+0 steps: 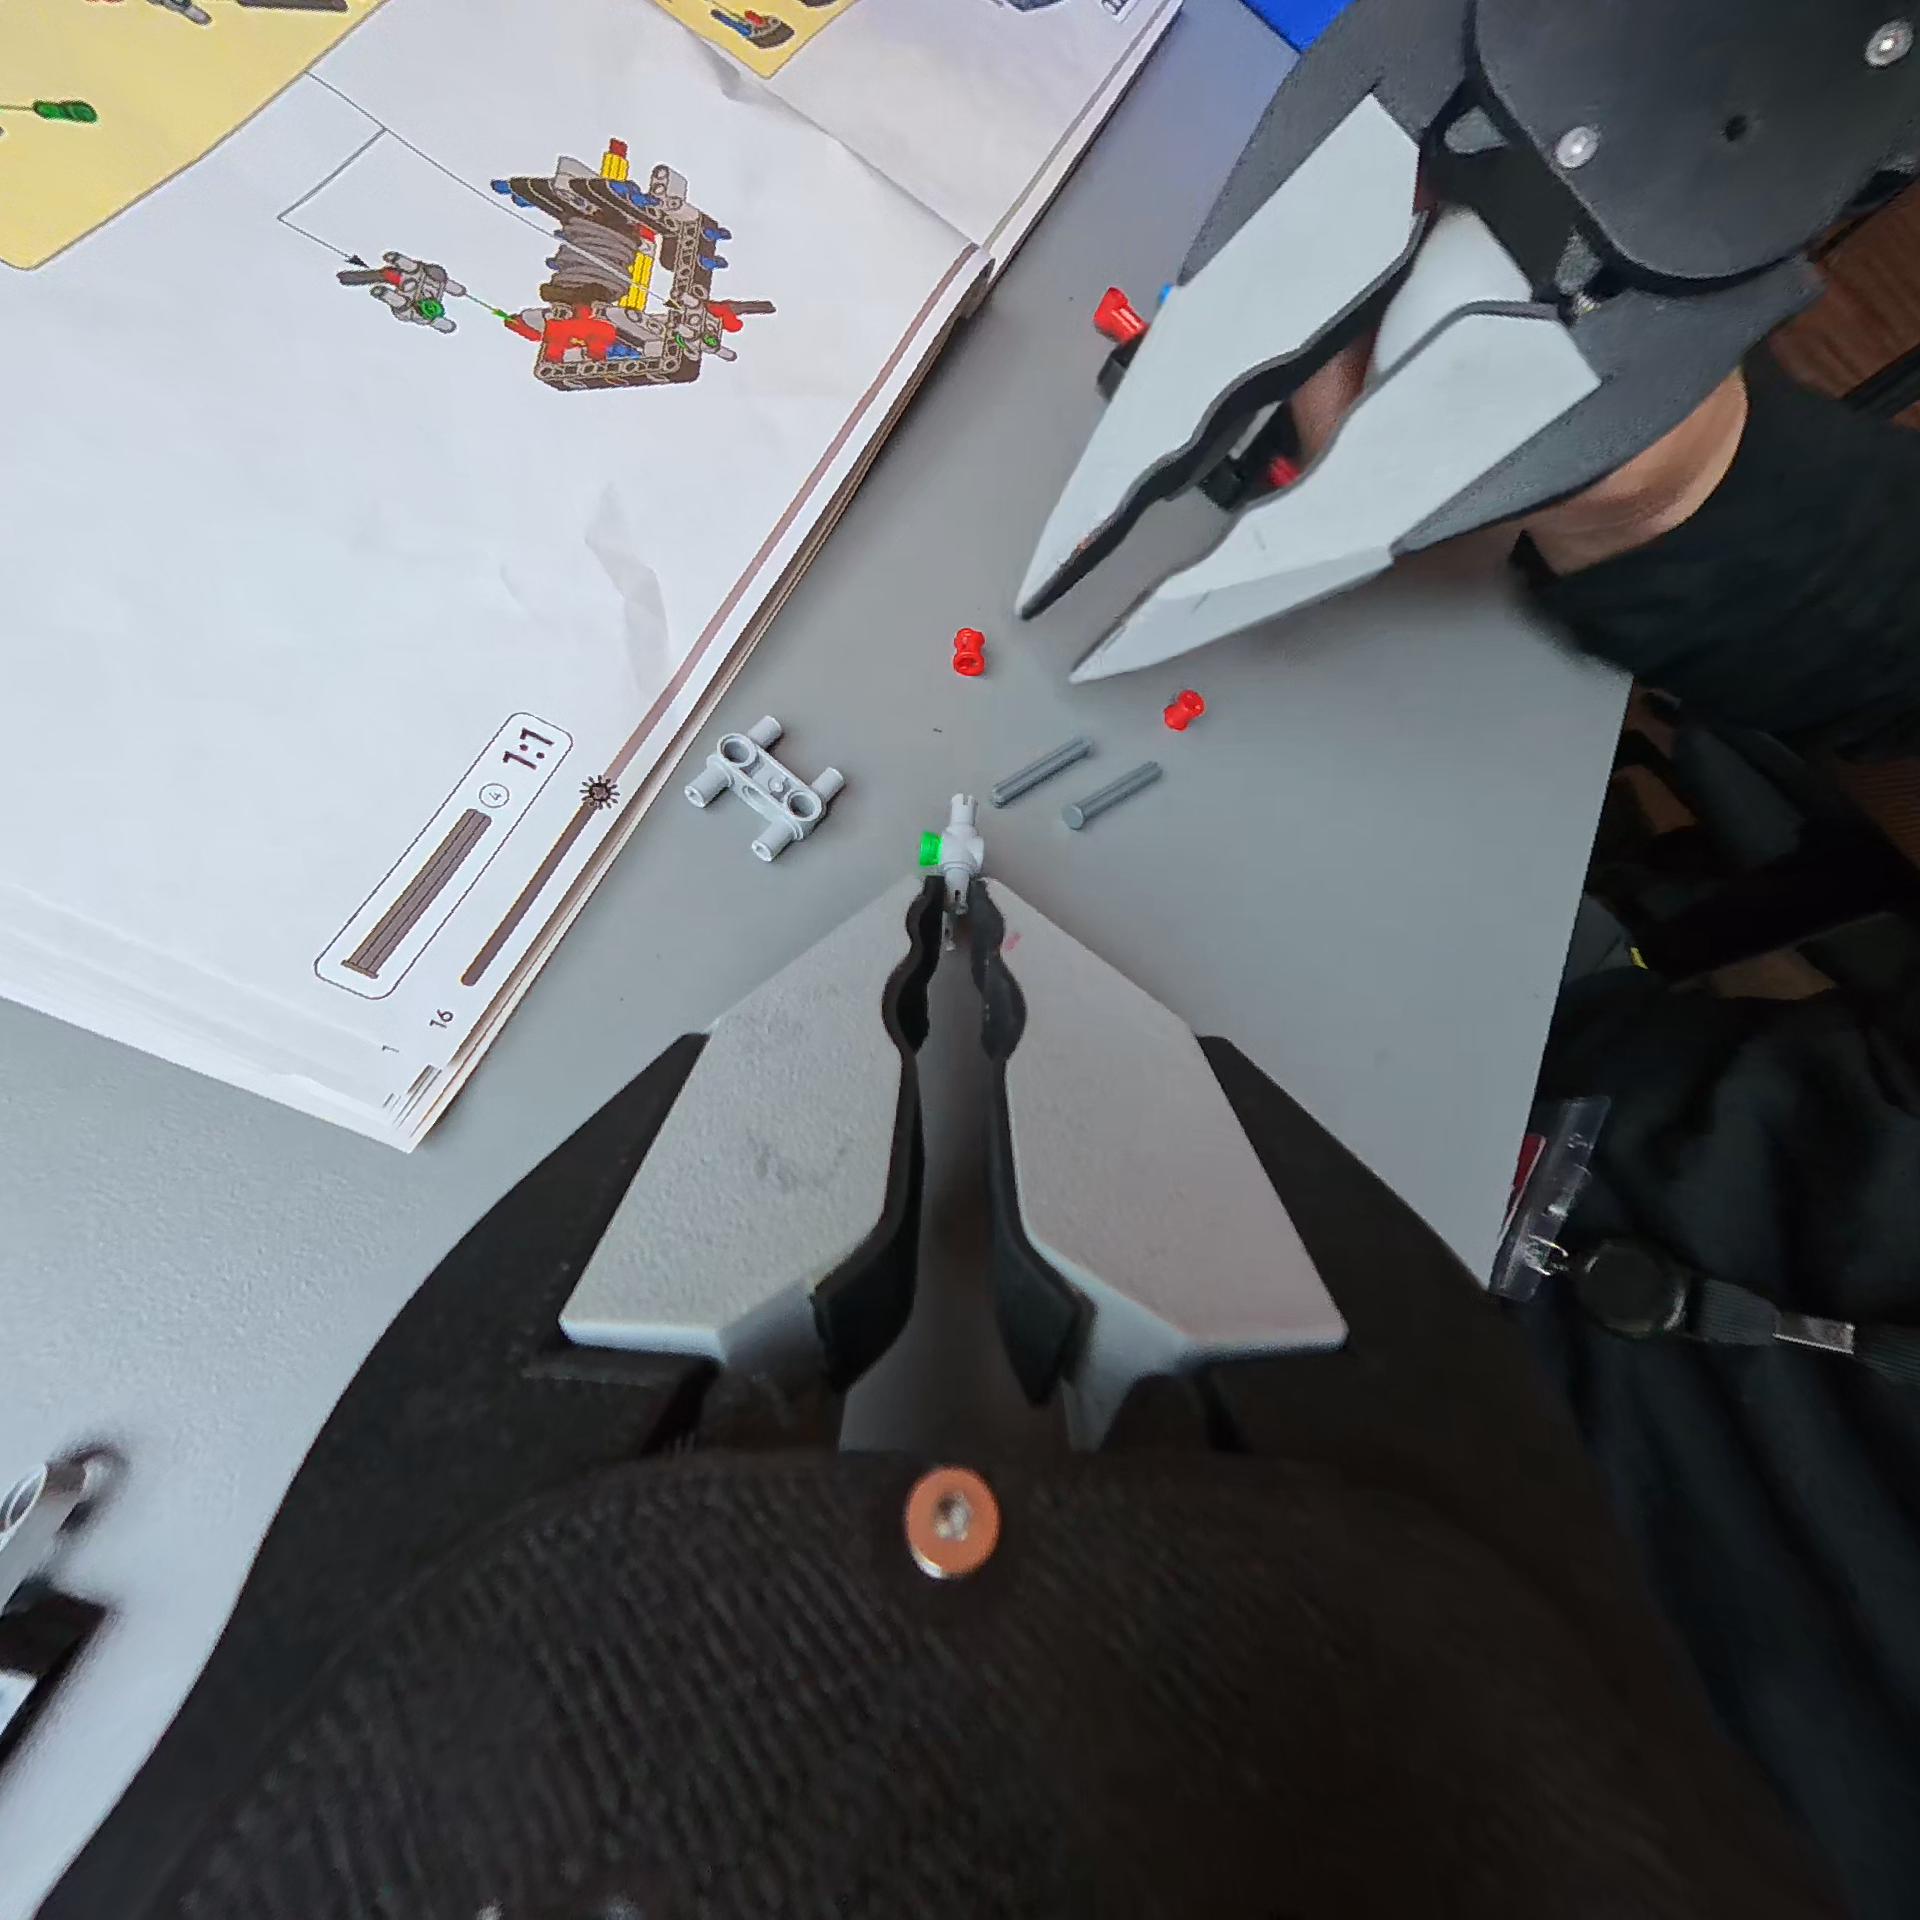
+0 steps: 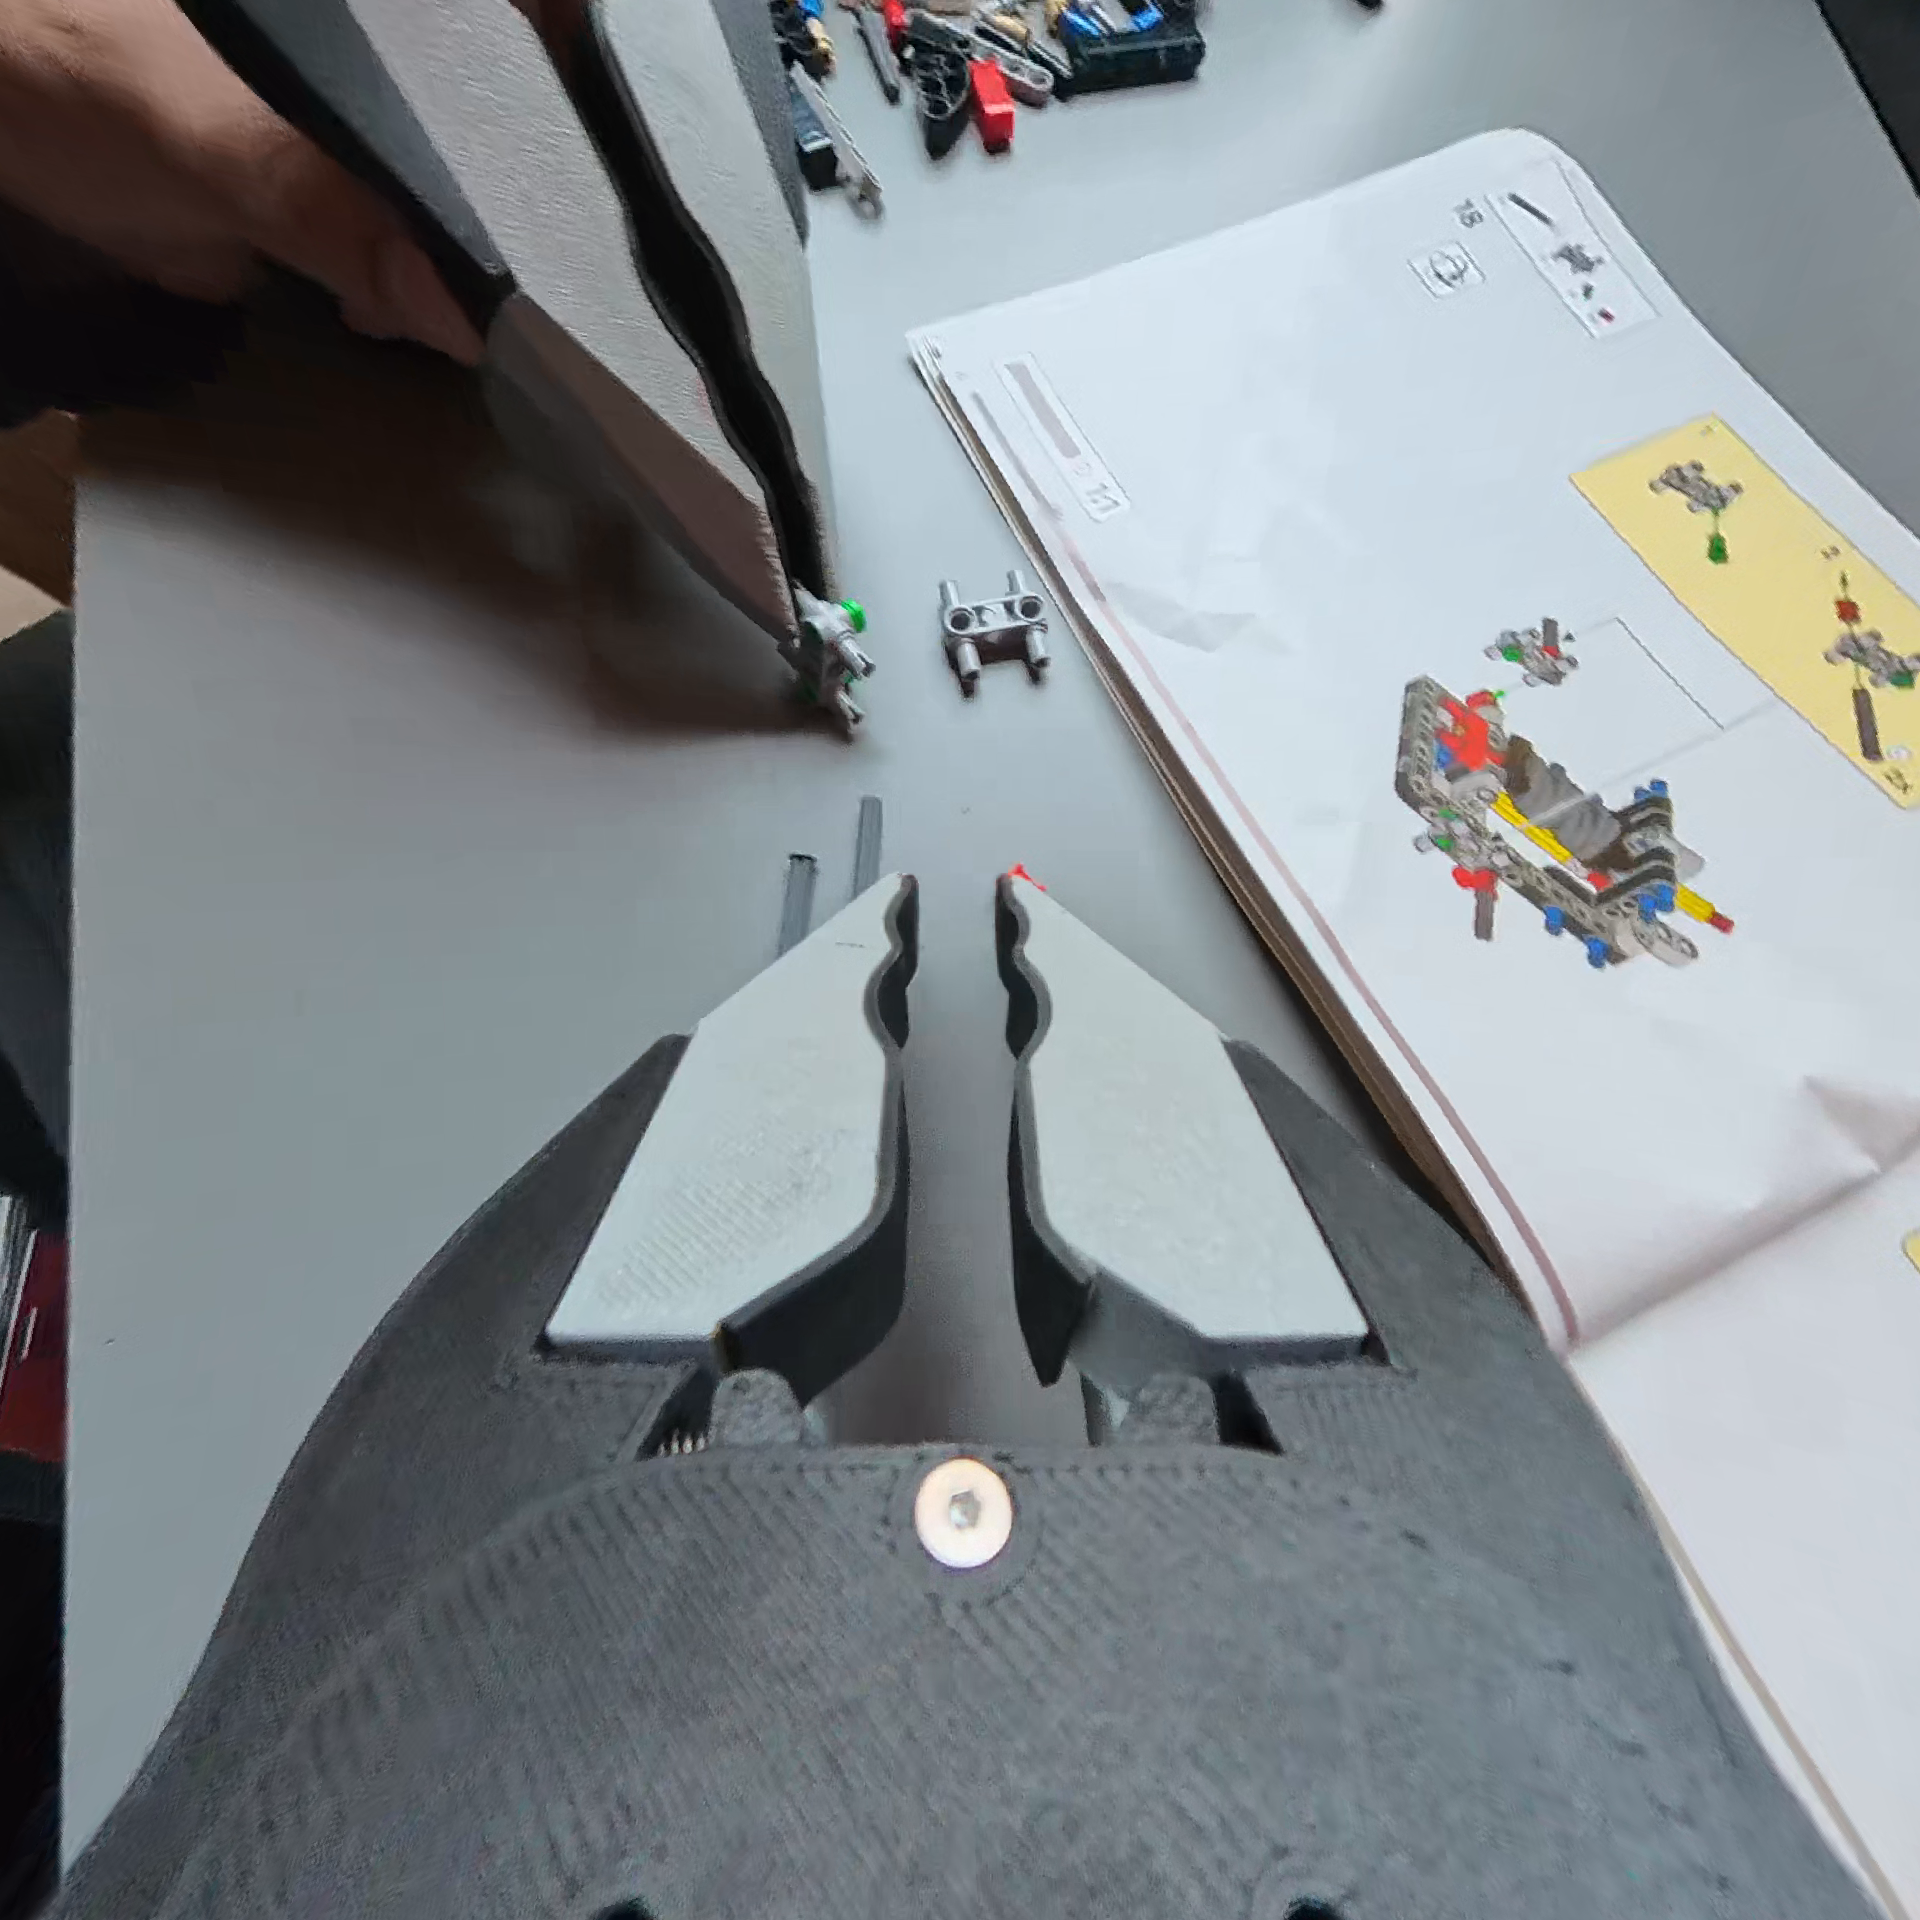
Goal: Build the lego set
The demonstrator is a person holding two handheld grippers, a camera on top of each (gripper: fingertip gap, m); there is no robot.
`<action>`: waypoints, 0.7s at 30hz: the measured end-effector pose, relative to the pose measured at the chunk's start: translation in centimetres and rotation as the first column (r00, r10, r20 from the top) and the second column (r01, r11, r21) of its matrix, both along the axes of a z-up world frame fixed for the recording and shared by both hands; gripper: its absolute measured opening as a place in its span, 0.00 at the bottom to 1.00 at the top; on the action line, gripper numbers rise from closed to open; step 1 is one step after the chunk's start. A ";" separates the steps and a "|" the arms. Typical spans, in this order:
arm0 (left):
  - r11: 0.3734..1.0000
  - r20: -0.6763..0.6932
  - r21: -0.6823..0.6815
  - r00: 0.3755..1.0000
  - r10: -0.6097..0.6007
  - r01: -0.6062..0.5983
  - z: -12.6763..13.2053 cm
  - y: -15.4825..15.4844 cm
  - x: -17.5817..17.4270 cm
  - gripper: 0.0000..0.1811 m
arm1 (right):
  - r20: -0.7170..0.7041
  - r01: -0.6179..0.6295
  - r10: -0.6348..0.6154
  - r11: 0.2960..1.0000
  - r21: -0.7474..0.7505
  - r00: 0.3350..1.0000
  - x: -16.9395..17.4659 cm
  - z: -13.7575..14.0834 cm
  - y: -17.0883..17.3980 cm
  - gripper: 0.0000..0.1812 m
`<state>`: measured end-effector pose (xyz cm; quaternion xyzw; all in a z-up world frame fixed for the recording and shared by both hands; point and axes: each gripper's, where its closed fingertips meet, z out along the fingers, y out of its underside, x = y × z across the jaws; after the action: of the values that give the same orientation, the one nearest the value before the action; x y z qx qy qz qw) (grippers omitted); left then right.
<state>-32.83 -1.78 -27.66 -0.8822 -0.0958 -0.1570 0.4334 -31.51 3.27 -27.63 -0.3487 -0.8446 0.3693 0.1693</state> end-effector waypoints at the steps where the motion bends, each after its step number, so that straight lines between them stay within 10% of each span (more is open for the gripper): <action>1: 1.000 0.005 0.001 1.000 -0.001 0.001 0.0 0.0 0.0 0.01 | -0.011 -0.009 0.009 1.000 0.009 1.000 0.0 0.0 -0.2 0.07; 21: 1.000 0.012 -0.002 1.000 -0.011 0.011 0.0 0.0 0.1 0.01 | 0.057 -0.017 0.009 0.990 0.143 0.998 -1.3 -1.7 0.4 0.10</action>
<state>-32.69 -1.77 -27.70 -0.8822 -0.0937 -0.1649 0.4310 -32.79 3.64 -29.28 -0.3403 -0.8758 0.2985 0.1675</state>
